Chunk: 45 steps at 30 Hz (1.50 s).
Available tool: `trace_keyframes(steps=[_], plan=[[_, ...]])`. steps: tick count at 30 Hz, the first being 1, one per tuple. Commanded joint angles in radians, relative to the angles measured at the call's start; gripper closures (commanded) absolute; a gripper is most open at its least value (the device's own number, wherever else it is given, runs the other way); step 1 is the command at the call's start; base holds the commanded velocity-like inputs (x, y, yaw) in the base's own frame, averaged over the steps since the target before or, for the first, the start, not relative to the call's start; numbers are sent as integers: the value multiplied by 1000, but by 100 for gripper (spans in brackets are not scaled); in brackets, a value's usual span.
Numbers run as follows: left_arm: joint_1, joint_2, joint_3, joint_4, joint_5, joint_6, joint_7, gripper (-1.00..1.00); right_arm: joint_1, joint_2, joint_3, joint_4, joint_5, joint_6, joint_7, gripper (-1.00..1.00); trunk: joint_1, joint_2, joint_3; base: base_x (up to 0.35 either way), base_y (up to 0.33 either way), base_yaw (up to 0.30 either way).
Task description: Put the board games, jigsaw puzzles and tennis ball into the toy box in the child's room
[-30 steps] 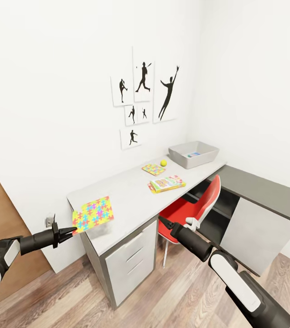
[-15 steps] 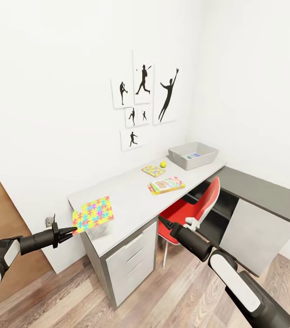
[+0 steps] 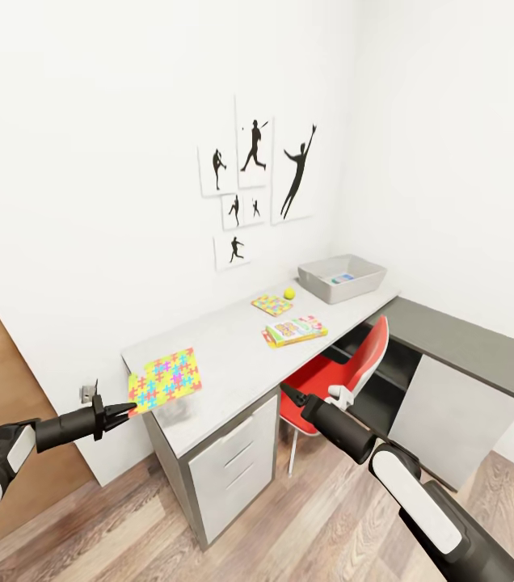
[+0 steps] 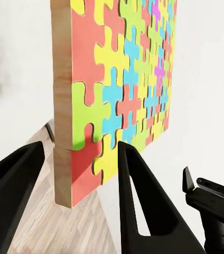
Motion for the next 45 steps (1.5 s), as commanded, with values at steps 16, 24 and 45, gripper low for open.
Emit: trace_keyframes(steps=[16,24,45], plan=[[-1,-2,1,0,-1,4,-2,100,-1,-2,0,3,-7,2,8,-100,-61,111,55,0,0,0],[-1,-3,0,0,-1,4,-1,100,-1,-1,0,7,-7,2,11,-100,-92,167,85,0,0,-91],[-2,-4,-65,0,1,5,-10,100,-1,34,0,9,-5,2,11,-100,-172,314,151,0,0,-4]])
